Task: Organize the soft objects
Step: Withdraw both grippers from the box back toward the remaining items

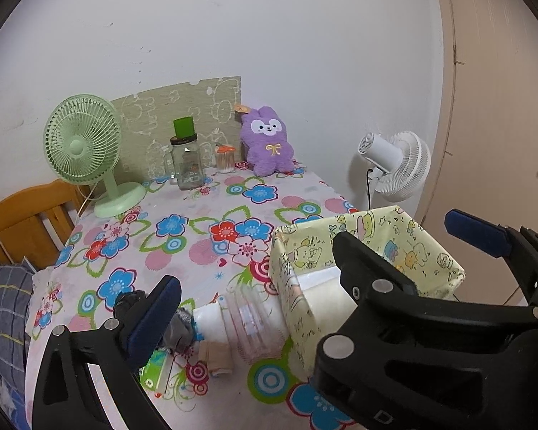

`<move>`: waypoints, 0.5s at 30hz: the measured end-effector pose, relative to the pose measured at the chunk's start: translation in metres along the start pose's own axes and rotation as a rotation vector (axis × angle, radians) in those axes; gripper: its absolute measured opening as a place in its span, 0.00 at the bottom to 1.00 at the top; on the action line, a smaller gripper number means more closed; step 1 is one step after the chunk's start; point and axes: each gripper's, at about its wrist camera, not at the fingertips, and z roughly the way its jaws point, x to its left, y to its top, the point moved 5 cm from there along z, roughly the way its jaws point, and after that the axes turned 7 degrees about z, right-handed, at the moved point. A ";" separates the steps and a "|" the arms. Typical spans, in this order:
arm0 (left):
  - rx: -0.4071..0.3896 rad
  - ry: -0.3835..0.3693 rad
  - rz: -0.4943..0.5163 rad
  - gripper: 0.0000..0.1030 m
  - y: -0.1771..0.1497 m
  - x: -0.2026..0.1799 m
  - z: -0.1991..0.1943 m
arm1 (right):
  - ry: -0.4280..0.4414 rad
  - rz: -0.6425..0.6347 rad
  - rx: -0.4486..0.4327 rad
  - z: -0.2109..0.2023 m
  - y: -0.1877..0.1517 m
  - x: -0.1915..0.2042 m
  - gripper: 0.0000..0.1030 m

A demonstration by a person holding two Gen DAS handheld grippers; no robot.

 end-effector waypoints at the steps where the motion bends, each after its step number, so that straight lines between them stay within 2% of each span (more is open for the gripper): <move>1: -0.001 -0.002 -0.002 1.00 -0.002 0.001 -0.002 | -0.001 -0.003 -0.001 -0.001 -0.002 0.002 0.93; 10: -0.004 -0.002 -0.016 1.00 -0.019 0.014 -0.013 | 0.065 0.007 0.028 -0.008 -0.019 0.019 0.93; 15: 0.003 -0.006 -0.037 1.00 -0.029 0.024 -0.016 | 0.067 0.003 0.049 -0.009 -0.026 0.031 0.93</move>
